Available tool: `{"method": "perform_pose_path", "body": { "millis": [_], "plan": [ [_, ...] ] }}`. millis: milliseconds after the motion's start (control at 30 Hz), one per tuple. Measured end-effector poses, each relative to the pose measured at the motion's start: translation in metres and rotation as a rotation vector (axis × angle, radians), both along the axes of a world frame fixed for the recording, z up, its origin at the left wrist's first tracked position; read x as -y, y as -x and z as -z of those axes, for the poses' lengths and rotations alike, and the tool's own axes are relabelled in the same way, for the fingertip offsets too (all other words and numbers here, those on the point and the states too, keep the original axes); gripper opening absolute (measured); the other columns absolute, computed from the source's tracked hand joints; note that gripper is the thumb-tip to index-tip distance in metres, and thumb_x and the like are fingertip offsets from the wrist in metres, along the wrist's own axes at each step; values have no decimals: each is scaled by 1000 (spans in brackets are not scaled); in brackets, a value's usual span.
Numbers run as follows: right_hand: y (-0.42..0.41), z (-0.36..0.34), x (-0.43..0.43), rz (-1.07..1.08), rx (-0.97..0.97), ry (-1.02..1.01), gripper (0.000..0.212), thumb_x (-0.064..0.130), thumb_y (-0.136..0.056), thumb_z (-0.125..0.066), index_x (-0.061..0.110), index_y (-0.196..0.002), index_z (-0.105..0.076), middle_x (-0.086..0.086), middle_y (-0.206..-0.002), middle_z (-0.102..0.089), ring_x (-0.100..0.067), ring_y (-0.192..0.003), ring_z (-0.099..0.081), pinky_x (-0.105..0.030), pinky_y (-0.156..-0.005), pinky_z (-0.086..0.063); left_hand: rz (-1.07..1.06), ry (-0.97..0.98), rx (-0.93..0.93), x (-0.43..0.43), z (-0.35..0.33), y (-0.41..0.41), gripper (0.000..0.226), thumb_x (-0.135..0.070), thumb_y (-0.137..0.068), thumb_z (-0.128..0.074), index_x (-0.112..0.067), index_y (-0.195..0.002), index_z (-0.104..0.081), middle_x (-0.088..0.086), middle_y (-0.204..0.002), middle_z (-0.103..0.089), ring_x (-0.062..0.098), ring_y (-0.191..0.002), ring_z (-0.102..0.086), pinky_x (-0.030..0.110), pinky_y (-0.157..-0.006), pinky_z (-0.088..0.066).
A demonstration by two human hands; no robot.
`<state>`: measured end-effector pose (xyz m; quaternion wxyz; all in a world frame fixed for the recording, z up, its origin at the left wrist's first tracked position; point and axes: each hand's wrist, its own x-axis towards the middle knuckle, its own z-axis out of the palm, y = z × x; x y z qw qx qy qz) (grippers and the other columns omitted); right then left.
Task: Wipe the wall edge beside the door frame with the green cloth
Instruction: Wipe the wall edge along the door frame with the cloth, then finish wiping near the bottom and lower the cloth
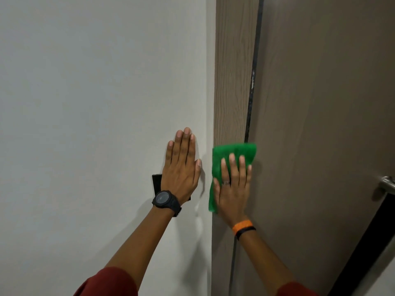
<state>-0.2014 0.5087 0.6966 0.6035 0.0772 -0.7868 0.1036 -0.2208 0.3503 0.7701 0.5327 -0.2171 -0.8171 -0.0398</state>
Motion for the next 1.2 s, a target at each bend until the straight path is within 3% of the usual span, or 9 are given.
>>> {"method": "perform_pose_path", "body": {
  "millis": [167,300,467,667,800,1000,1067,1133,1200],
  "plan": [
    [11,-75,0,19,-141,34,51,26,-113,-41,17,-162,-29,-9,-163,-32,-28,-160,-20,-51,-132,-19,5,6,51,5,-6,-11,67,-27,-103,-33,0,-159,-8,18,-168,-14,27,-157,-2,41,-129,2],
    [-9,-50,5,27,-211,126,48,9,-101,-65,21,-144,-52,-1,-137,-49,-27,-111,-49,-47,-95,-46,55,0,110,10,-7,-25,65,-21,-101,-38,1,-158,-16,18,-168,-19,32,-156,-14,44,-129,-11],
    [-50,30,7,-41,89,169,55,-11,-79,-85,7,-129,-70,-4,-124,-50,-28,-100,-45,-52,-79,-57,133,9,230,36,42,-59,64,-9,-98,-46,2,-157,-23,18,-166,-24,33,-156,-20,47,-127,-21],
    [-101,115,52,-95,405,328,36,2,-93,-51,16,-122,-68,-7,-113,-61,-21,-104,-46,-55,-84,-58,97,25,477,89,153,-107,68,-8,-93,-60,2,-154,-32,20,-161,-36,35,-151,-31,47,-125,-23],
    [-128,173,108,-128,577,342,47,-14,-81,-67,13,-120,-65,-11,-116,-65,-24,-104,-44,-46,-85,-52,45,0,633,138,227,-135,70,-12,-96,-58,-1,-158,-26,16,-164,-31,30,-154,-24,42,-129,-15],
    [-143,283,215,-148,901,356,47,8,-101,-60,53,-101,-48,50,-107,-40,21,-103,-34,-12,-81,-36,-68,-33,889,218,359,-167,66,-21,-99,-42,-2,-159,-23,16,-167,-25,29,-156,-20,44,-129,-14],
    [-146,320,245,-209,980,339,38,4,-100,-61,40,-113,-57,40,-118,-47,11,-101,-38,-11,-86,-34,-94,-66,950,244,401,-172,66,-21,-100,-41,-1,-159,-21,16,-168,-22,30,-157,-17,45,-130,-13],
    [-149,360,266,-227,978,266,32,-4,-93,-68,12,-121,-66,1,-130,-62,-15,-107,-49,-31,-90,-46,-116,-88,995,266,439,-175,66,-20,-100,-40,-1,-160,-19,16,-168,-19,30,-157,-15,46,-130,-13],
    [-151,411,285,-234,1034,179,35,-9,-88,-72,0,-121,-67,-19,-127,-64,-36,-106,-57,-46,-87,-52,-139,-105,1037,290,487,-179,66,-21,-99,-36,0,-160,-18,17,-168,-18,31,-157,-15,46,-129,-14]
  ]
}}
